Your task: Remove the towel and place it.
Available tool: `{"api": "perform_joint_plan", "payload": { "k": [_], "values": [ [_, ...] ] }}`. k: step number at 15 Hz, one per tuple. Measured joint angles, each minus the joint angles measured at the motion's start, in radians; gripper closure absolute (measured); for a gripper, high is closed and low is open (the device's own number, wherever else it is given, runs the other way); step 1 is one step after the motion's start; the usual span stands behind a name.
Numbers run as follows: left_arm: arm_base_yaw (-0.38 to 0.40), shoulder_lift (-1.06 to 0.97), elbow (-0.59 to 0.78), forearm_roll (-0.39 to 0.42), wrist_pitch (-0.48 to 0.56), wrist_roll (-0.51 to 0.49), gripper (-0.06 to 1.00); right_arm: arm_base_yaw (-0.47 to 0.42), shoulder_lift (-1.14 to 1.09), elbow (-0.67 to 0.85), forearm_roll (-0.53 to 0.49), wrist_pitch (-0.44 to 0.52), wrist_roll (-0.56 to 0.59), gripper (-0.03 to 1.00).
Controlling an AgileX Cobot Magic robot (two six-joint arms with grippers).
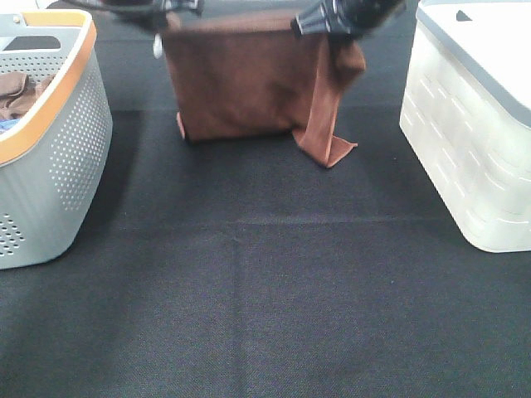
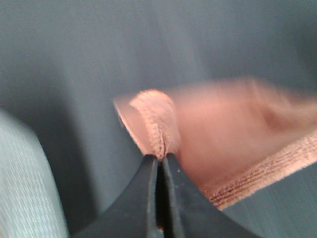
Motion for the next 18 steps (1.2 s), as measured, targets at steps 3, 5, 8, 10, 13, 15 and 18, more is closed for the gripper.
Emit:
{"api": "perform_joint_plan", "payload": {
  "k": [3,5,8,10,13,15,18],
  "values": [
    [-0.019,0.0,0.0,-0.098,0.235,0.091,0.94,-0.003,-0.002,0.0,0.162,0.248,-0.082,0.97],
    [-0.038,-0.006,0.0,-0.103,0.373,0.101,0.94,-0.005,-0.022,0.0,0.253,0.386,-0.139,0.97],
    [-0.05,-0.058,0.047,-0.127,0.39,0.101,0.94,-0.015,-0.037,-0.001,0.319,0.558,-0.179,0.97],
    [-0.066,-0.109,0.13,-0.135,0.391,0.101,0.94,-0.015,-0.038,0.002,0.351,0.598,-0.185,0.97],
    [-0.069,-0.178,0.243,-0.169,0.391,0.101,0.94,-0.015,-0.047,0.071,0.413,0.606,-0.196,0.97],
    [-0.07,-0.216,0.327,-0.222,0.389,0.1,0.94,-0.015,-0.049,0.162,0.45,0.611,-0.206,0.97],
    [-0.081,-0.233,0.419,-0.274,0.382,0.098,0.94,-0.015,-0.05,0.277,0.495,0.611,-0.212,0.97]
  ]
}}
